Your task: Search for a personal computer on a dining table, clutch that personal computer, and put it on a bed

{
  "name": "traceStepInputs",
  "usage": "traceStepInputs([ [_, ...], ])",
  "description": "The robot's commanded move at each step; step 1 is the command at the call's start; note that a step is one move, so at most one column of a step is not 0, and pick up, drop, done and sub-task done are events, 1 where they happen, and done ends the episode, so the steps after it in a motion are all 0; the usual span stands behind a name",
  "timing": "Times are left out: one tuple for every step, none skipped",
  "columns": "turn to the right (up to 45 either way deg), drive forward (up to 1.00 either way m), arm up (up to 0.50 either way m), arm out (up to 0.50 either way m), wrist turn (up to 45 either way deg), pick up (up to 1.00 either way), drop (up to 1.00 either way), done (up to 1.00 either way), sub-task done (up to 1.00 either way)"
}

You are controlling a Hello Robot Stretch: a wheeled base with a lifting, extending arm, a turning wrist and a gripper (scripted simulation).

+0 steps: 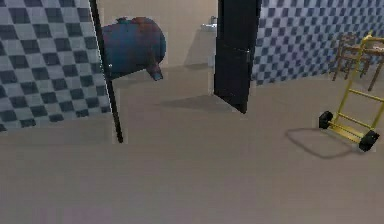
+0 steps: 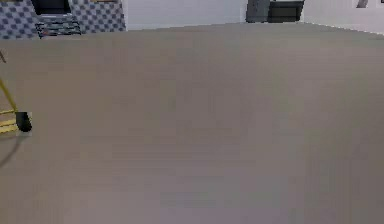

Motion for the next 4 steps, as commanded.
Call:
traceStepInputs([
  [0.0,1.0,0.0,0.0,0.0,0.0,0.0,0.0,0.0],
  [0.0,1.0,0.0,0.0,0.0,0.0,0.0,0.0,0.0],
  [-3.0,0.0,0.0,0.0,0.0,0.0,0.0,0.0,0.0],
  [0.0,1.0,0.0,0.0,0.0,0.0,0.0,0.0,0.0],
])
